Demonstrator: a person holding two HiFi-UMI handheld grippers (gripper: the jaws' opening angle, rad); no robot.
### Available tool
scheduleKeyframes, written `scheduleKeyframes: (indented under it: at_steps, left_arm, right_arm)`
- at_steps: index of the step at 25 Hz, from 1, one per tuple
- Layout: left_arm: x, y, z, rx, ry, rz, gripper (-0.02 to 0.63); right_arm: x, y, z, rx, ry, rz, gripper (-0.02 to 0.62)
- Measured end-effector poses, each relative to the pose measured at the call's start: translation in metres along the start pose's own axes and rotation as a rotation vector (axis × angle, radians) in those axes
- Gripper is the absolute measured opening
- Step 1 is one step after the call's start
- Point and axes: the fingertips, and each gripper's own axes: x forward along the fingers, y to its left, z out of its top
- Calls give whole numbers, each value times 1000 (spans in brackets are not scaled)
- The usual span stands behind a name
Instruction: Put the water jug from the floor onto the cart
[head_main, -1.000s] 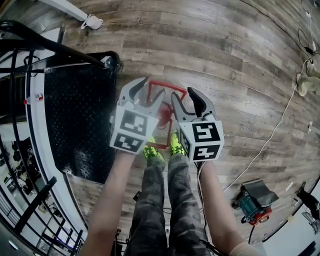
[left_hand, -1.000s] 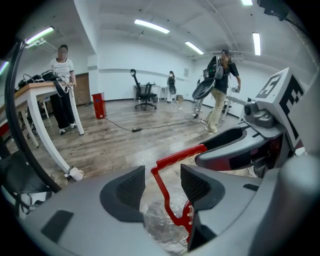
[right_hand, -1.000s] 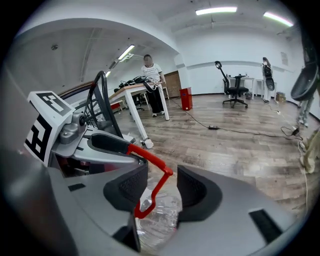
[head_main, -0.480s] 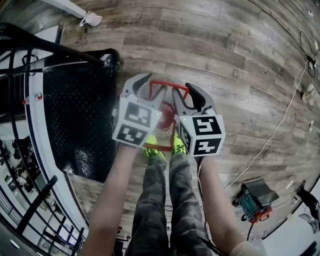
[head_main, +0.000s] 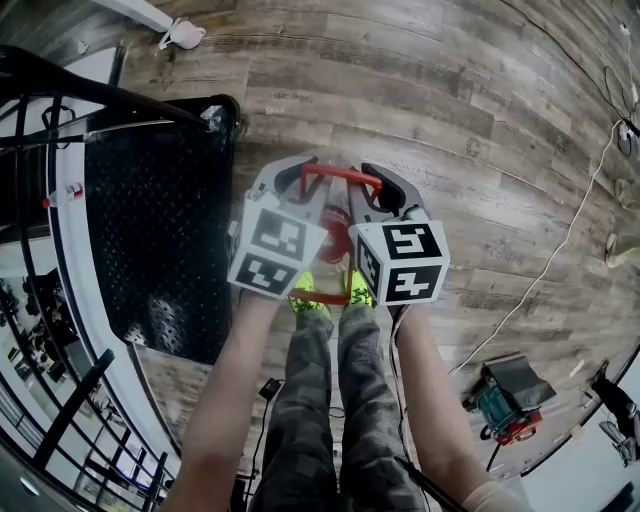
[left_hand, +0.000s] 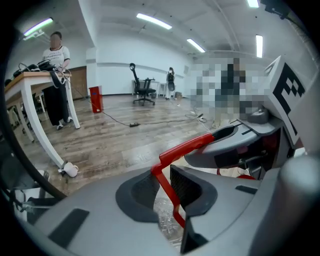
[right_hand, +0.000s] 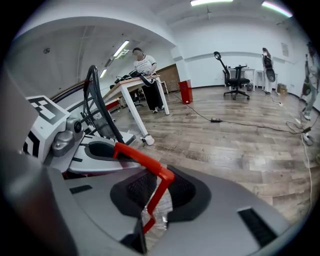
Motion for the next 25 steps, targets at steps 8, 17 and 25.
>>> scheduleKeyframes:
  at_steps: [8,17,25]
  left_arm:
    - [-11,-7,3,-38,-23,-2,14]
    - [-39,-26,11,-42,-32,-5,11]
    - [-73,-35,51,-18,-81,27,11]
  right_arm:
    - [-12,8,-2,-5,16,22,58]
    - [-45,23,-1,-26,8,11,52]
    - [-82,33,28,-53,-22,14,49]
